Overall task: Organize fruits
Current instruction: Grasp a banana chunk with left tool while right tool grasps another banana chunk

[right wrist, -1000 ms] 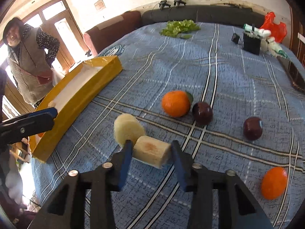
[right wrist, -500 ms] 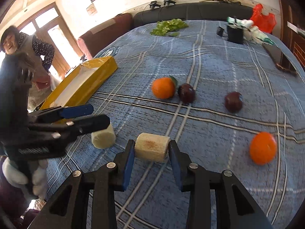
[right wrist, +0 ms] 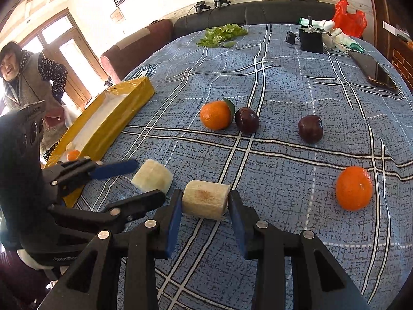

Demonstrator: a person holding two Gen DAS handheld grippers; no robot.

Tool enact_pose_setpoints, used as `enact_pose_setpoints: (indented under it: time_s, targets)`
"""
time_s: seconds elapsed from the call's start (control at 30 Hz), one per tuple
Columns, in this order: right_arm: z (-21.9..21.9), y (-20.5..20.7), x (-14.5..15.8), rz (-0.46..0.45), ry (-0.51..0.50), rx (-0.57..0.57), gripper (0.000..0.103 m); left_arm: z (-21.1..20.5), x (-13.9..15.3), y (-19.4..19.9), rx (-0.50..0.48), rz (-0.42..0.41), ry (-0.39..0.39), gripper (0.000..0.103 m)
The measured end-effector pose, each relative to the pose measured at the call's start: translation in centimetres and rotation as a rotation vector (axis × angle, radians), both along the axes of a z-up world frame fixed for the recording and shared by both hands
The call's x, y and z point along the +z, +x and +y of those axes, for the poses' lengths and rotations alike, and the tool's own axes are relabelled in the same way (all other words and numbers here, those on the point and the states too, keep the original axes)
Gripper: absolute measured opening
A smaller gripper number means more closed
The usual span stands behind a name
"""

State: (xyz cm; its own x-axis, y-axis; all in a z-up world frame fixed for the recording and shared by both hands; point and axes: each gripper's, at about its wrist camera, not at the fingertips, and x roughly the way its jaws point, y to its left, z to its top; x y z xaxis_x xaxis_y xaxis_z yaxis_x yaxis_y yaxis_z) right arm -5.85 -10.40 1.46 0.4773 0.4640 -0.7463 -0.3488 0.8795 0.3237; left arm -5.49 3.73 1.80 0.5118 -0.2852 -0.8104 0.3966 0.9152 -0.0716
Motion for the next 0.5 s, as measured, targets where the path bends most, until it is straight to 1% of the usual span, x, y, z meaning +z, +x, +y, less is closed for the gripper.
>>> enact_pose_setpoints:
  time_s: [0.07, 0.13, 0.23, 0.3, 0.37, 0.5]
  targets:
    - [0.1, -0.1, 0.2, -0.004, 0.0, 0.001, 0.039, -0.4, 0.1, -0.3, 0.0, -0.016, 0.023, 0.038]
    - [0.2, 0.0, 0.2, -0.006, 0.0, 0.0, 0.039, 0.0, 0.3, -0.5, 0.02, -0.013, 0.002, 0.038]
    - [0.5, -0.1, 0.6, -0.011, 0.004, -0.001, 0.039, 1.5, 1.3, -0.8, 0.076, -0.019, -0.031, 0.038]
    - [0.8, -0.3, 1.2, -0.021, 0.004, 0.006, 0.039, 2.9, 2.2, -1.1, 0.115, -0.028, -0.061, 0.038]
    - [1.4, -0.5, 2.2, -0.04, 0.006, 0.019, 0.039, 5.2, 3.8, -1.6, 0.172, -0.046, -0.097, 0.038]
    - [3.3, -0.9, 4.4, -0.078, 0.032, 0.055, 0.039, 9.7, 6.7, -2.7, 0.263, -0.106, -0.105, 0.038]
